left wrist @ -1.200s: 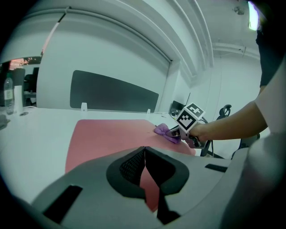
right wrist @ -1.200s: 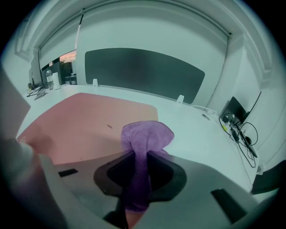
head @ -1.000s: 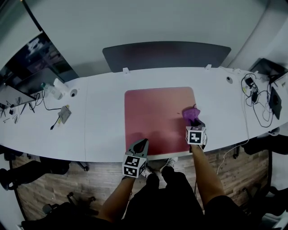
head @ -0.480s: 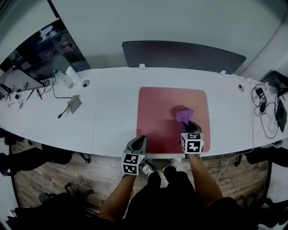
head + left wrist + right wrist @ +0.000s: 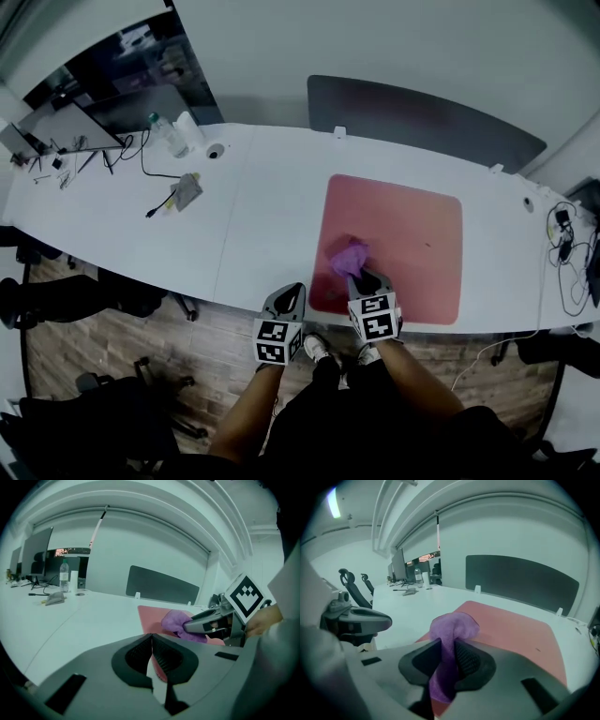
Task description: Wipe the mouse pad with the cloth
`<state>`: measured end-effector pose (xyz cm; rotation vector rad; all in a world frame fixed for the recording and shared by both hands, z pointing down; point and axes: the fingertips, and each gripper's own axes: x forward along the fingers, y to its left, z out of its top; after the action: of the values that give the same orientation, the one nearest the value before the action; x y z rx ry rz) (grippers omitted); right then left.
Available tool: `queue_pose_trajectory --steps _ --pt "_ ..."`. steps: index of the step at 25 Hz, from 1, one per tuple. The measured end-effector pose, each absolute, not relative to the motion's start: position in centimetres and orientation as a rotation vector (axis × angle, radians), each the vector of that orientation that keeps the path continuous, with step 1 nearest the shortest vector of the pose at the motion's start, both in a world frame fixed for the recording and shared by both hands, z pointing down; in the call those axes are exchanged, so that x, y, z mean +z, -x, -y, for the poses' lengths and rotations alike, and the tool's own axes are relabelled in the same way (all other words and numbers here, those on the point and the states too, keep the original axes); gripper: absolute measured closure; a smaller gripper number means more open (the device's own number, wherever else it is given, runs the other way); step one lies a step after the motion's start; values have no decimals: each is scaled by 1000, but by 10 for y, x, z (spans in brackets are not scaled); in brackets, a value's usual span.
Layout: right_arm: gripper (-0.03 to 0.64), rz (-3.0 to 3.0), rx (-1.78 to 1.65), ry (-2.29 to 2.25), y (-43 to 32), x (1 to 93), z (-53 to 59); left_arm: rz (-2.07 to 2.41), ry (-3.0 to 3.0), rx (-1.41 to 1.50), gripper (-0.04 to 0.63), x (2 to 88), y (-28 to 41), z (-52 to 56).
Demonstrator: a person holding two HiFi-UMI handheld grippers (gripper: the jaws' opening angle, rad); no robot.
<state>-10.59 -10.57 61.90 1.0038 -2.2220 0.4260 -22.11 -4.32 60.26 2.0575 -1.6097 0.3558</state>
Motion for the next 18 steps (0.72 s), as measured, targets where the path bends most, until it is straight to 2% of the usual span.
queue_pose_trajectory --steps 9,18 --pt "523 2252 508 -812 177 641 67 1688 -1989 371 574 606 247 24" --pt "528 2180 523 -812 162 667 60 1708 -1957 401 574 611 237 9"
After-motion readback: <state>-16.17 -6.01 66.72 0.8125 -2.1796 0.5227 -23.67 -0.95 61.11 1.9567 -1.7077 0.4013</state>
